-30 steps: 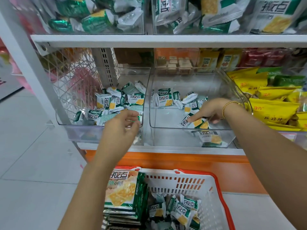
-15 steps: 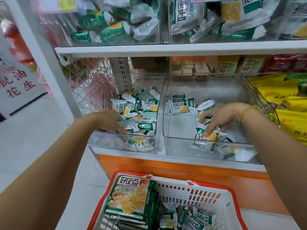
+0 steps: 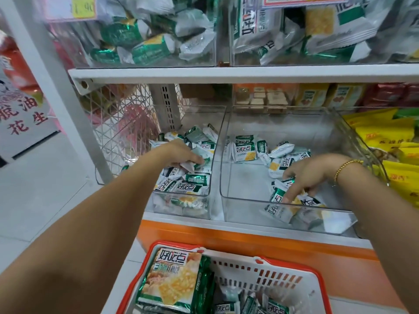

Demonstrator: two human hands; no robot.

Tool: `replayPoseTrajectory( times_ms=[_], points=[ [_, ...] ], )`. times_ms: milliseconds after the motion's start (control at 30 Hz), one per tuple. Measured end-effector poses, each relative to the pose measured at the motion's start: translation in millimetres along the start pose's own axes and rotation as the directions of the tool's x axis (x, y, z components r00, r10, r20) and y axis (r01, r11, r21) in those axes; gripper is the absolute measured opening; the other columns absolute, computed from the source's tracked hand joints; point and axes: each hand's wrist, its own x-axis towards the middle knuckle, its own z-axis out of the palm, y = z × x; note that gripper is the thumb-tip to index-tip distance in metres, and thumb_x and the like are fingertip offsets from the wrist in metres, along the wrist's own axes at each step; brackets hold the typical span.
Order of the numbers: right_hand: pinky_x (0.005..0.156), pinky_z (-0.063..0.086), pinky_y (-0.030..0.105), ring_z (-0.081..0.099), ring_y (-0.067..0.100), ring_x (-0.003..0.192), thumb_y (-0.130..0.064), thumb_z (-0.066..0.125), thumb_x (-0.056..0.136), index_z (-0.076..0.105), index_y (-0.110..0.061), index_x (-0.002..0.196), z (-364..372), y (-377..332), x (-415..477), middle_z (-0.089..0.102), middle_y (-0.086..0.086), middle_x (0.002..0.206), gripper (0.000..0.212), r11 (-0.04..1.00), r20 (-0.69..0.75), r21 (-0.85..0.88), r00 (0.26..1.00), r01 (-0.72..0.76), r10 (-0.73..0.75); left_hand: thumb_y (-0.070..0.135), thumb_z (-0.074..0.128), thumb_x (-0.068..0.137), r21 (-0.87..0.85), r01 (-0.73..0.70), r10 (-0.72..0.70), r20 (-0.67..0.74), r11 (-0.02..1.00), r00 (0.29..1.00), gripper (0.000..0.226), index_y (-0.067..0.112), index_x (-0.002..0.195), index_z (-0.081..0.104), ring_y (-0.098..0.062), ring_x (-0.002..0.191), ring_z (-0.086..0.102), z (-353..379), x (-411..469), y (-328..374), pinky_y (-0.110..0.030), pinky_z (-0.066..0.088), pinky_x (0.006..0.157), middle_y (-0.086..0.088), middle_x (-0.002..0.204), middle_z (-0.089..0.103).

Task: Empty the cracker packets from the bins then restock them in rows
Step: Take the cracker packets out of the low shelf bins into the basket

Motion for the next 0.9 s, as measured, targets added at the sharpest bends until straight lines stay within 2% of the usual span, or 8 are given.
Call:
replayPoseTrajectory(
  times_ms=[167,267,367,500,567,633,767,900],
  points=[
    [0.055,0.042,0.028,0.042,0.015,0.052,-0.033,0.086,0.066,0.042,-0.006,0.137,0,6,-3,0.054,0.005,0.077,0.088,0.989,-0.045,0.144,0.999,-0.022,0.029,0.037,0.062,0.089,-0.261,0.009,0.014,0.086,0.965,0.996,0.047,-0.006,0.109,0.055,-0.024,0.077,0.066,5,2,6,-0.039,0.051,0.094,-0.034,0.087,0.063],
    [0.056,0.04,0.03,0.04,0.014,0.048,-0.038,0.089,0.058,0.038,-0.004,0.14,0,8,-5,0.052,0.003,0.064,0.103,0.973,-0.058,0.233,0.998,-0.001,0.015,0.035,0.064,0.088,-0.257,0.074,-0.053,0.087,0.964,0.995,0.067,-0.008,0.135,0.043,-0.026,0.105,0.061,9,7,4,-0.035,0.05,0.095,-0.027,0.116,0.06],
    [0.061,0.051,0.023,0.055,0.009,0.064,-0.042,0.084,0.064,0.036,-0.012,0.145,-5,5,-9,0.059,0.0,0.099,0.099,0.953,-0.14,0.287,0.989,0.096,-0.058,0.046,0.064,0.085,-0.235,0.149,-0.118,0.142,0.961,0.983,0.075,0.002,0.14,0.038,-0.022,0.122,0.049,12,12,8,-0.031,0.052,0.089,-0.009,0.14,0.043],
    [0.073,0.054,0.03,0.06,0.017,0.081,-0.061,0.087,0.035,0.051,-0.015,0.13,-12,6,-14,0.061,0.008,0.118,0.112,0.932,-0.185,0.314,0.975,0.18,-0.126,0.057,0.064,0.081,-0.182,0.23,-0.19,0.21,0.956,0.959,0.055,0.013,0.114,0.056,-0.018,0.086,0.054,13,15,14,-0.024,0.044,0.058,-0.003,0.101,0.059],
    [0.071,0.051,0.033,0.056,0.021,0.083,-0.053,0.085,0.04,0.059,-0.015,0.113,-14,4,-21,0.064,0.013,0.109,0.086,0.913,-0.174,0.353,0.973,0.207,-0.153,0.055,0.07,0.076,-0.217,0.255,-0.211,0.206,0.942,0.955,0.049,0.015,0.101,0.057,-0.017,0.076,0.052,12,12,15,-0.022,0.043,0.054,-0.001,0.09,0.058],
    [0.072,0.052,0.033,0.053,0.021,0.082,-0.046,0.082,0.045,0.062,-0.019,0.102,-16,2,-27,0.065,0.015,0.103,0.066,0.888,-0.184,0.398,0.968,0.231,-0.169,0.053,0.073,0.075,-0.251,0.272,-0.228,0.189,0.929,0.955,0.05,0.015,0.102,0.055,-0.017,0.073,0.047,12,9,13,-0.024,0.043,0.061,-0.002,0.094,0.053],
    [0.083,0.057,0.039,0.061,0.017,0.084,-0.053,0.083,0.039,0.061,-0.021,0.112,-19,5,-30,0.07,0.009,0.108,0.083,0.893,-0.239,0.367,0.954,0.261,-0.181,0.047,0.076,0.073,-0.351,0.291,-0.212,0.247,0.89,0.946,0.059,0.014,0.114,0.047,-0.019,0.086,0.053,12,10,10,-0.035,0.038,0.099,-0.004,0.105,0.053],
    [0.086,0.057,0.04,0.063,0.017,0.089,-0.052,0.082,0.041,0.066,-0.018,0.104,-15,3,-39,0.071,0.008,0.107,0.074,0.867,-0.306,0.388,0.931,0.313,-0.199,0.031,0.077,0.076,-0.432,0.259,-0.157,0.257,0.864,0.954,0.042,0.012,0.109,0.059,-0.016,0.086,0.063,7,4,11,-0.029,0.05,0.07,-0.003,0.102,0.065]
  ],
)
